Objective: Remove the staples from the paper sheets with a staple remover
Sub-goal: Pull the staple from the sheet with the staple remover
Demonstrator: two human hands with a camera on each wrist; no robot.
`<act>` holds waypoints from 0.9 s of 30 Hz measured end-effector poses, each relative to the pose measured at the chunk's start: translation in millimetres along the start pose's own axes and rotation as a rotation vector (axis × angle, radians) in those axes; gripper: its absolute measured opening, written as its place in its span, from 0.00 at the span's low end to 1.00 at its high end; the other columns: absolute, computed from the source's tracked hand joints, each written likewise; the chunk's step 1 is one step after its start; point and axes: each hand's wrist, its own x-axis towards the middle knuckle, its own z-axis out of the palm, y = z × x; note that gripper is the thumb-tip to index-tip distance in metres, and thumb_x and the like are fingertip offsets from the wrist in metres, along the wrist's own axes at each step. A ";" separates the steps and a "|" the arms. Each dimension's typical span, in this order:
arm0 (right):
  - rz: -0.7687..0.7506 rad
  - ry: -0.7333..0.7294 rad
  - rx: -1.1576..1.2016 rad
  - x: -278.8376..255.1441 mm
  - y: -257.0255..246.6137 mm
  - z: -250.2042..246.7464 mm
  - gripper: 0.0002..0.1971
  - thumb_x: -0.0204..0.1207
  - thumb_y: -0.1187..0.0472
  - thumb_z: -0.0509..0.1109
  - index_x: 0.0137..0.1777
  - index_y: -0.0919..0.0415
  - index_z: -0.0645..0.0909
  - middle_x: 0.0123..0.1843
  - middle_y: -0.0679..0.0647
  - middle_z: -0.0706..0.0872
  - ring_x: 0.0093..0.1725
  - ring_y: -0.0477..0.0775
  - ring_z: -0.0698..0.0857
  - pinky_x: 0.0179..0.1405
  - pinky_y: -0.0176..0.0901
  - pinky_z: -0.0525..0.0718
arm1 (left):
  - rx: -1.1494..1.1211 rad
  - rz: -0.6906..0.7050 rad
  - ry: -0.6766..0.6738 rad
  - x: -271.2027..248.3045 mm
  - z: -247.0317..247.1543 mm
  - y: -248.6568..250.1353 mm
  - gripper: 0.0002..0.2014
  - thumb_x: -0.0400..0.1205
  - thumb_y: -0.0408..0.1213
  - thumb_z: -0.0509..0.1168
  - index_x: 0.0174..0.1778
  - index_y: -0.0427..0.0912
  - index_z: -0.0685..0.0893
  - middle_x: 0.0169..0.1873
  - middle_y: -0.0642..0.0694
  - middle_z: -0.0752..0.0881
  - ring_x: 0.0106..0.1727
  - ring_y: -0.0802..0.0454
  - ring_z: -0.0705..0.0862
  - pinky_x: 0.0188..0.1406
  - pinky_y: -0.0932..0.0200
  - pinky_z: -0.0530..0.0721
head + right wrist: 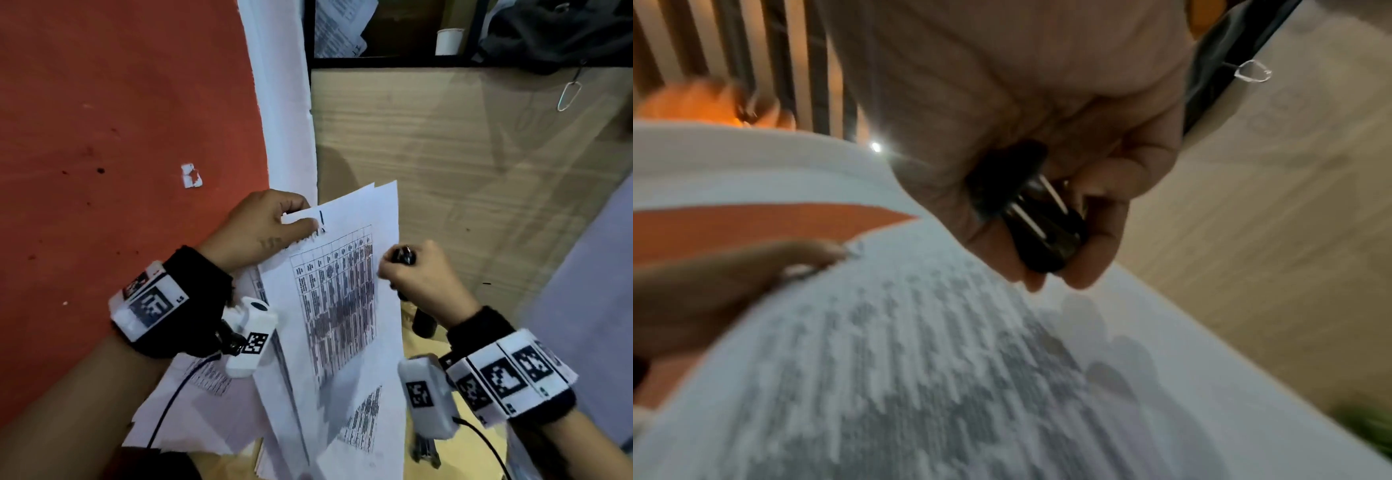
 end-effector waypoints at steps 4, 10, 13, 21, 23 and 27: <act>0.173 -0.174 -0.453 -3.7 34.7 8.5 0.10 0.68 0.54 0.67 0.30 0.57 0.77 0.39 0.58 0.85 0.47 0.64 0.85 0.40 0.44 0.79 | 0.098 0.069 0.003 0.5 -8.8 -2.9 0.19 0.70 0.59 0.60 0.35 0.46 0.84 0.32 0.45 0.87 0.34 0.42 0.83 0.37 0.51 0.80; 0.098 -0.088 0.295 16.6 60.7 18.5 0.32 0.62 0.52 0.81 0.66 0.50 0.72 0.62 0.54 0.80 0.52 0.54 0.83 0.42 0.50 0.82 | 0.055 0.087 -0.174 8.5 -26.6 -7.6 0.16 0.72 0.58 0.64 0.41 0.49 0.85 0.32 0.47 0.87 0.33 0.57 0.80 0.31 0.58 0.75; 0.196 -0.320 0.760 29.3 67.6 28.7 0.43 0.52 0.52 0.86 0.70 0.55 0.73 0.62 0.57 0.84 0.47 0.57 0.85 0.43 0.56 0.74 | 0.050 0.095 -0.290 13.6 -35.6 -16.0 0.13 0.73 0.57 0.65 0.40 0.52 0.85 0.31 0.53 0.85 0.33 0.62 0.79 0.34 0.66 0.75; 0.328 -0.441 0.903 34.9 52.2 49.5 0.07 0.54 0.63 0.78 0.30 0.59 0.83 0.30 0.55 0.88 0.29 0.50 0.85 0.27 0.36 0.65 | -0.109 0.007 -0.287 20.7 -43.1 -43.4 0.11 0.74 0.54 0.70 0.46 0.52 0.85 0.41 0.55 0.88 0.43 0.60 0.83 0.45 0.67 0.79; 0.362 -0.393 0.869 37.7 49.2 53.9 0.06 0.60 0.66 0.76 0.32 0.60 0.80 0.28 0.55 0.86 0.28 0.50 0.81 0.23 0.35 0.60 | -0.156 -0.036 -0.224 20.0 -47.5 -52.3 0.12 0.71 0.46 0.73 0.49 0.49 0.85 0.40 0.57 0.90 0.43 0.63 0.85 0.43 0.71 0.82; 0.475 -0.245 0.825 50.0 50.8 68.0 0.09 0.68 0.69 0.74 0.31 0.60 0.77 0.21 0.52 0.81 0.21 0.46 0.78 0.24 0.36 0.61 | -0.331 -0.248 -0.009 9.1 -60.2 -88.2 0.36 0.48 0.64 0.82 0.47 0.50 0.83 0.37 0.52 0.91 0.34 0.66 0.87 0.33 0.73 0.84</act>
